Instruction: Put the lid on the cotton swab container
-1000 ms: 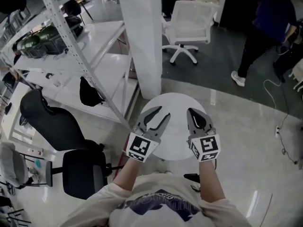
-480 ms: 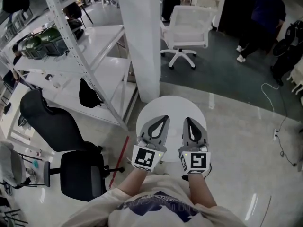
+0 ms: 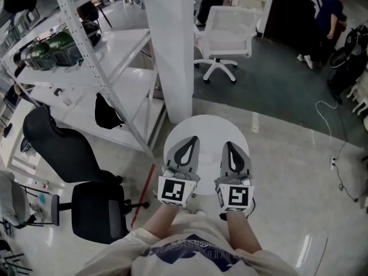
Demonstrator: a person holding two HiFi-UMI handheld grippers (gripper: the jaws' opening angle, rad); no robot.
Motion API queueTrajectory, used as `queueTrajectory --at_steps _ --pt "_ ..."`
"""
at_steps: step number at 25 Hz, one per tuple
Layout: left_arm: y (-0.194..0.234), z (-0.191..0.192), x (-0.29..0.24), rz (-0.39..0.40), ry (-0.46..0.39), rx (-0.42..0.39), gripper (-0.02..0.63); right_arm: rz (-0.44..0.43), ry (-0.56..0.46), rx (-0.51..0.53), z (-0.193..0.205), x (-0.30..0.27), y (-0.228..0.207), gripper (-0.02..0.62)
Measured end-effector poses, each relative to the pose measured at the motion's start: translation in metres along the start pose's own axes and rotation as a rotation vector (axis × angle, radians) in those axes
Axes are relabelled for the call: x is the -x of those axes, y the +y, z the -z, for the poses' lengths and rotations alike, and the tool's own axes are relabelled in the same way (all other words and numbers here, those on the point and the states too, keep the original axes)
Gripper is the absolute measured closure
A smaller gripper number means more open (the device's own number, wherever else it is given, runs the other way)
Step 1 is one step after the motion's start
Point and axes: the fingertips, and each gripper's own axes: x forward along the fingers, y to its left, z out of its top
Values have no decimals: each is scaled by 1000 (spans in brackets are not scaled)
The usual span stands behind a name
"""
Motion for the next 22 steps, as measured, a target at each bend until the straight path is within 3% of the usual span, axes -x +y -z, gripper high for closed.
queueTrajectory --at_steps 5,8,13,22 --pt "5 -24 -3 -17 -59 7 612 34 -51 20 -20 2 -5 588" --pt "3 -36 -5 -8 -90 -41 612 57 -87 14 -30 2 -7 588" --pt "-2 -41 -6 11 -106 -97 612 47 -74 16 -29 0 -7 588" --pt "-2 -40 -5 10 -102 -115 612 39 -50 22 -24 3 -4 588"
